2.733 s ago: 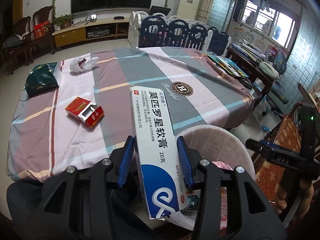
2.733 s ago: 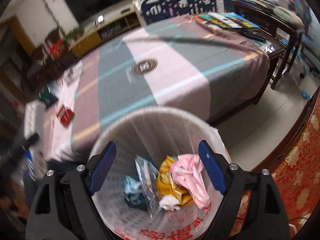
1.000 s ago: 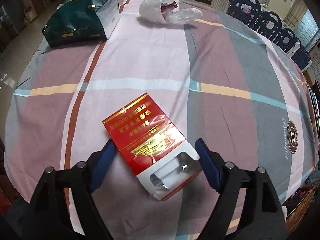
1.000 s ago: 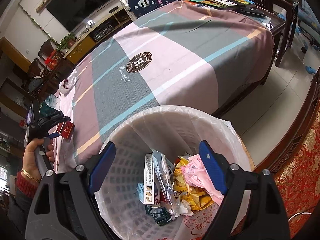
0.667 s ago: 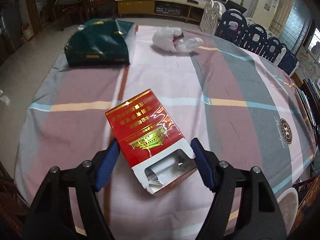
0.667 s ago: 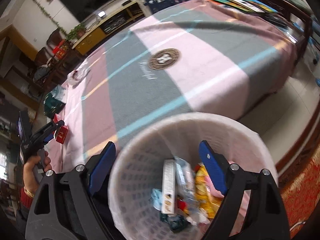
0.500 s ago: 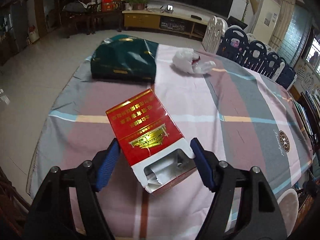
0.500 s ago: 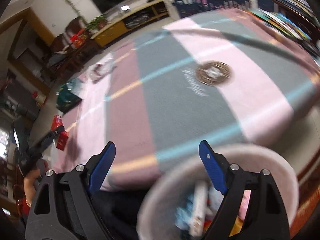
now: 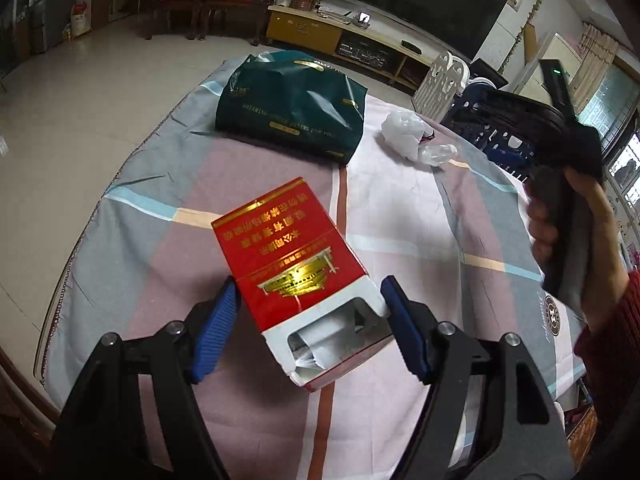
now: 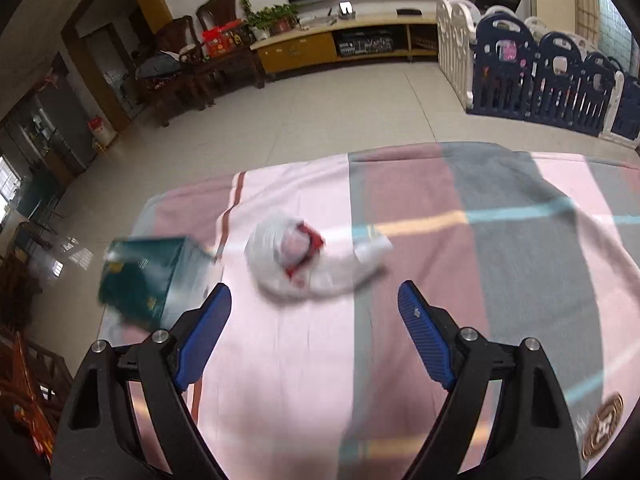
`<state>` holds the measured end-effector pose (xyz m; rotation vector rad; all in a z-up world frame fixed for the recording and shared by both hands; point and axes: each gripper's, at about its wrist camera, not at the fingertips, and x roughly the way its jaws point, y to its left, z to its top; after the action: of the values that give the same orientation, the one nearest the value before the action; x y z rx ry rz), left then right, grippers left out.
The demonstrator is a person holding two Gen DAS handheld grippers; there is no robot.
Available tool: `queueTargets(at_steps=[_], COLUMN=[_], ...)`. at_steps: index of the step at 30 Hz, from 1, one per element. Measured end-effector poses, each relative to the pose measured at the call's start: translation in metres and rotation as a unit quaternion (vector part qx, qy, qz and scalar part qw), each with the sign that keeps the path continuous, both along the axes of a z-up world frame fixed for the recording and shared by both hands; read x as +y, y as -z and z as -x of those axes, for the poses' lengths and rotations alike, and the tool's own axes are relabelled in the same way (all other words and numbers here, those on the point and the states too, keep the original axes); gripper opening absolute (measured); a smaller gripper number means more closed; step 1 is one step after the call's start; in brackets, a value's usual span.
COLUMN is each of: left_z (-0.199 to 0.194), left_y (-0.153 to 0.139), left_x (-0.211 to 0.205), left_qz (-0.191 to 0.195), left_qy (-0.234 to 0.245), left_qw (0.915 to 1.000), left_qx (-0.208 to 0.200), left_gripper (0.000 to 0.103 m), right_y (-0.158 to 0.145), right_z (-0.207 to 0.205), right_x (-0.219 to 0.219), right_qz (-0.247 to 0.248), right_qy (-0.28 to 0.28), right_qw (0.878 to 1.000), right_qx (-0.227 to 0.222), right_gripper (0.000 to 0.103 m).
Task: Collect trash
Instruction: 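Grasp the red cigarette box with the left gripper while the right grasps the white plastic bag, then carry the red box and white plastic bag over the wastebasket with both grippers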
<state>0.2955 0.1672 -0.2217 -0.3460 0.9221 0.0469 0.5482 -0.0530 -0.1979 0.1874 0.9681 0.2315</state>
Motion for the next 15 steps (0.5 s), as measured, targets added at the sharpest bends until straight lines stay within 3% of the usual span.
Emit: queueTargets(at_steps=[6,8,9,10,12,15], left_z=[-0.007,-0.009,-0.010,-0.009,-0.009,-0.008], left_y=[0.009,0.011,0.012,0.012,0.012,0.013], left_x=[0.000,0.002,0.003,0.004,0.003,0.002], left_qz=[0.022,0.024,0.025,0.024,0.019,0.008], left_qy=[0.016,0.016,0.014,0.013,0.010,0.003], left_qw=[0.9994,0.9992,0.9992,0.9993,0.9995,0.9997], left_qx=[0.023,0.026,0.026,0.026,0.025,0.022], left_gripper=[0.072,0.072,0.072,0.072,0.072,0.072], right_y=[0.049,0.059,0.061,0.062,0.057,0.036], right_z=[-0.057,-0.052,-0.047,-0.038,-0.020,0.029], right_x=[0.029,0.046,0.054,0.060,0.063,0.062], right_qz=[-0.029,-0.009,0.002,0.014,0.029,0.068], right_qy=[0.007,-0.021,-0.035,-0.051,-0.069,-0.088], right_qw=[0.997,0.997,0.996,0.996,0.995,0.993], right_qx=[0.068,0.077,0.079,0.076,0.064,0.031], right_gripper=[0.083,0.069,0.048,0.035,0.024,0.023])
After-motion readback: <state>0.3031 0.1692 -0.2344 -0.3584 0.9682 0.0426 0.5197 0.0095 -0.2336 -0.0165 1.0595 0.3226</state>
